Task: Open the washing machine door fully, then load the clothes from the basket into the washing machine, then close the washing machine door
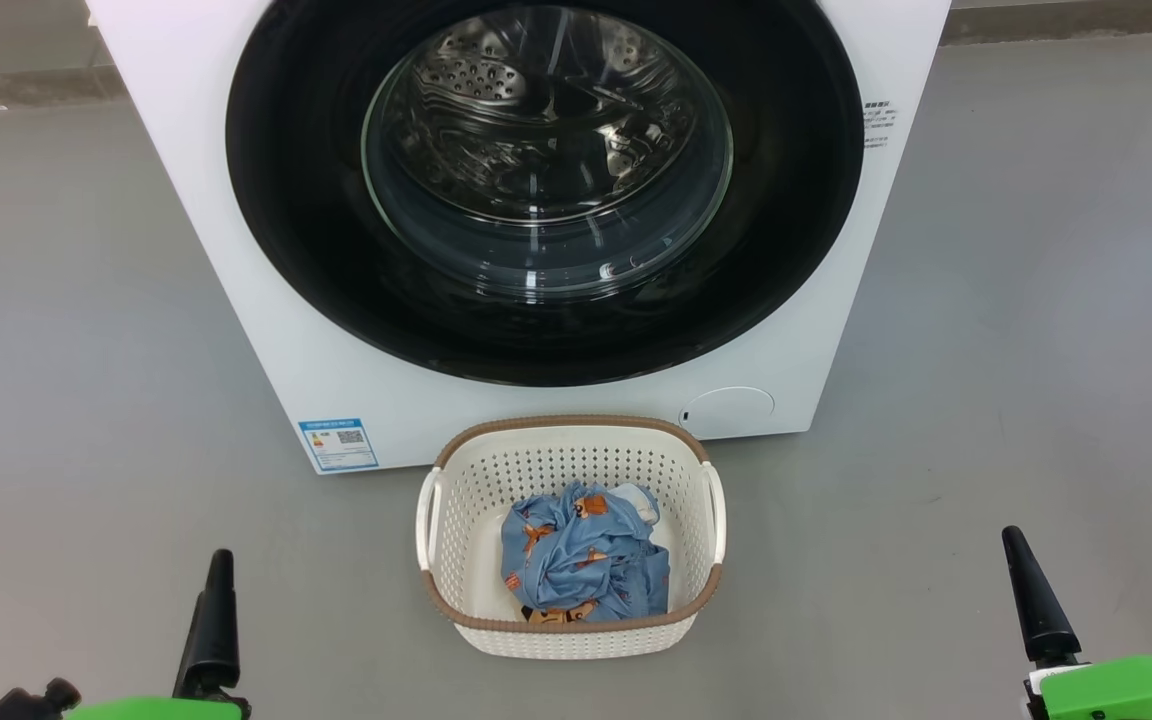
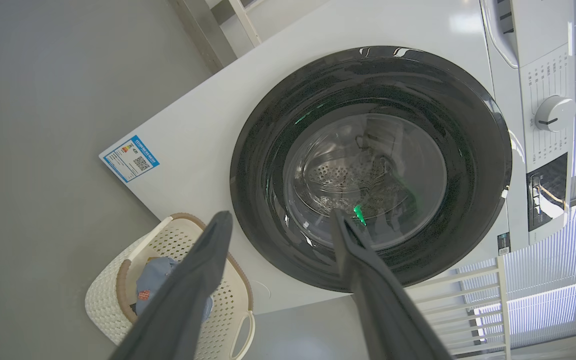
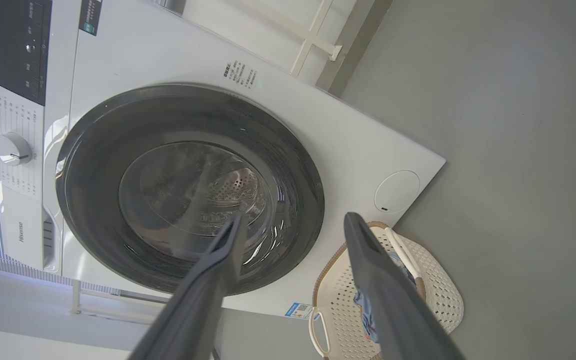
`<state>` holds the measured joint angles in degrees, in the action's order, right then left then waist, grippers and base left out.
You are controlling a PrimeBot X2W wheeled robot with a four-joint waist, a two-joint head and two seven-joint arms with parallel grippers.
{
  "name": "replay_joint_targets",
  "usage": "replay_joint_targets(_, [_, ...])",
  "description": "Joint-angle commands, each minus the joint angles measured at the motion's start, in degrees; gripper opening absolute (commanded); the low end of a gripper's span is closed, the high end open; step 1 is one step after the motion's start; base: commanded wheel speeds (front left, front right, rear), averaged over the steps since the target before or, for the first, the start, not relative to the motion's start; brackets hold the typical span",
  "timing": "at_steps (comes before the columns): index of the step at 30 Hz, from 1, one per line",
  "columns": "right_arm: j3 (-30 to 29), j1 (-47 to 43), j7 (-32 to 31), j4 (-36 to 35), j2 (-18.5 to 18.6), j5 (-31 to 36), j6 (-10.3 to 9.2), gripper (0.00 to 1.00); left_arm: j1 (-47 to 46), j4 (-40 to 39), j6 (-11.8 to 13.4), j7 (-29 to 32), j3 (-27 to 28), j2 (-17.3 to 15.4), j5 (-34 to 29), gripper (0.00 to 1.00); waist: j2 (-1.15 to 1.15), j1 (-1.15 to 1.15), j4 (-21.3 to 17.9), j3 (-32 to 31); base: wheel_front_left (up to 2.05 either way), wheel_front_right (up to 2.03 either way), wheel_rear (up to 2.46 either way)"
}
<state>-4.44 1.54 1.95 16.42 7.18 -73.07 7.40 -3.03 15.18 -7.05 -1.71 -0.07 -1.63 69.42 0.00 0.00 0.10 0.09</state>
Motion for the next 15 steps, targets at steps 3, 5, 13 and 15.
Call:
replay_joint_targets(3, [0.26, 2.84, 1.03, -1.48, 1.29, 4.73, 0.04, 1.00, -2.65, -2.17, -0.19, -1.12, 0.39, -1.08, -4.74, 1.00, 0.00, 0.00, 0.02, 0.00, 0.00, 0.00, 0.00])
replay_joint_targets(5, [-0.12, 2.85, 1.37, -1.52, 1.24, 7.50, 0.04, 1.00, -2.63, -2.10, -0.20, -1.46, 0.29, -1.12, -7.16, 1.00, 0.00, 0.00, 0.03, 0.00, 0.00, 0.00, 0.00])
replay_joint_targets(13, [-0.92, 2.72, 2.71, -2.00, 0.83, 19.20, 0.05, 1.00, -2.75, -1.62, -0.21, -2.82, 0.14, -1.04, -17.28, 1.00, 0.00, 0.00, 0.06, -0.01, 0.00, 0.00, 0.00])
replay_joint_targets(15, [-0.87, 2.72, 3.04, -2.06, 0.84, 21.64, 0.05, 1.00, -2.85, -1.58, -0.20, -3.16, -0.14, -1.07, -19.96, 1.00, 0.00, 0.00, 0.04, -0.01, 0.00, 0.00, 0.00])
